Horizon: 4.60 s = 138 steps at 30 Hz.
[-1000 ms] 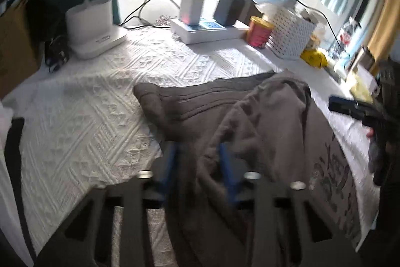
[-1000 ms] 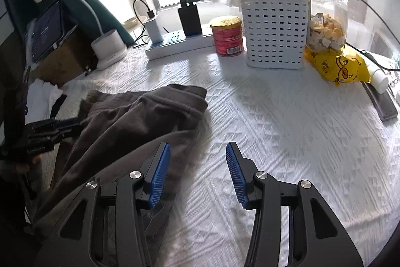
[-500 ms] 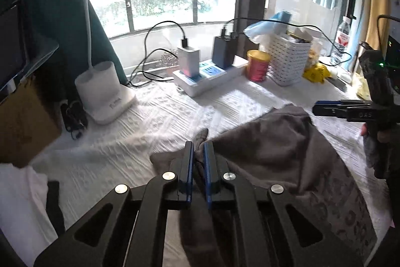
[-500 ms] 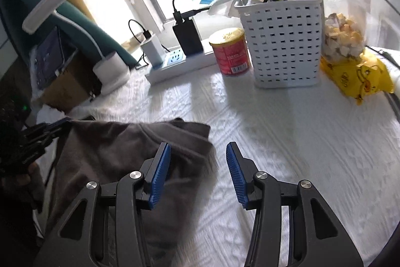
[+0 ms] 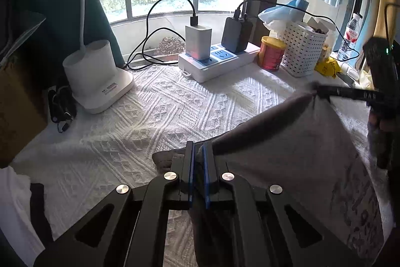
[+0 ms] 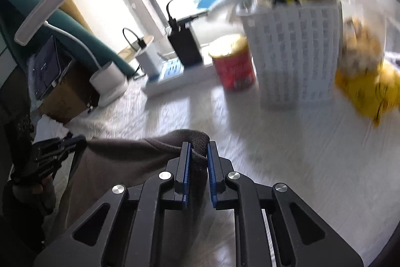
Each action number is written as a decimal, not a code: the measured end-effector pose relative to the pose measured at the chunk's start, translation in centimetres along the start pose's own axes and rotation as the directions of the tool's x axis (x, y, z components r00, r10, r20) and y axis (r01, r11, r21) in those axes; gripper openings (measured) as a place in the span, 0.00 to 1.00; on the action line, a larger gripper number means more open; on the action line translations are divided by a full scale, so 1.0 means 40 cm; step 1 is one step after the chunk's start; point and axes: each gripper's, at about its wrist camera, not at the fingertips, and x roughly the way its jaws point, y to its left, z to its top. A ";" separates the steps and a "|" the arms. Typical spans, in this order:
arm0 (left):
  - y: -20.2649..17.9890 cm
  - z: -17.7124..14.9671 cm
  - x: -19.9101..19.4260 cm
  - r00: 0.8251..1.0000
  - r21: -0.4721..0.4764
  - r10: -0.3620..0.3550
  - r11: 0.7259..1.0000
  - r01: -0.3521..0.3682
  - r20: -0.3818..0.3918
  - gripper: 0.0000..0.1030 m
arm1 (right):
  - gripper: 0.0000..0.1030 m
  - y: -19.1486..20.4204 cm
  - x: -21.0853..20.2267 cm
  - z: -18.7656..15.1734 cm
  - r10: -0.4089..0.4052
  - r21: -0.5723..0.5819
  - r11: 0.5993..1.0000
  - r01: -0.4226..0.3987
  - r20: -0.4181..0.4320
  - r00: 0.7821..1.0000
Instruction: Fold small clothes
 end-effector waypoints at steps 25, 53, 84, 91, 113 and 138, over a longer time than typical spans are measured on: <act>0.013 -0.029 -0.045 1.000 -0.074 0.005 0.997 -0.006 -0.017 0.36 | 0.33 -0.013 -0.067 -0.065 -0.153 0.022 0.988 0.153 0.016 0.988; -0.116 -0.317 -0.310 0.978 -0.154 -0.210 0.966 0.206 -0.006 0.38 | 0.33 0.176 -0.257 -0.352 -0.112 -0.024 0.993 0.111 -0.010 0.994; -0.210 -0.504 -0.409 0.995 -0.018 -0.092 0.996 0.092 -0.028 0.07 | 0.33 0.238 -0.385 -0.622 -0.099 0.022 0.995 0.100 -0.053 0.994; -0.197 -0.520 -0.418 0.997 -0.027 -0.061 0.998 0.060 -0.043 0.06 | 0.33 0.262 -0.388 -0.640 -0.099 -0.023 0.995 0.098 -0.048 0.994; -0.255 -0.521 -0.423 0.988 0.006 -0.131 0.991 0.132 -0.076 0.06 | 0.04 0.273 -0.441 -0.671 -0.179 -0.125 0.977 0.175 -0.023 0.984; -0.292 -0.570 -0.440 0.963 0.081 -0.167 0.979 0.187 -0.209 0.08 | 0.05 0.273 -0.509 -0.754 -0.209 -0.089 0.975 0.202 -0.069 0.976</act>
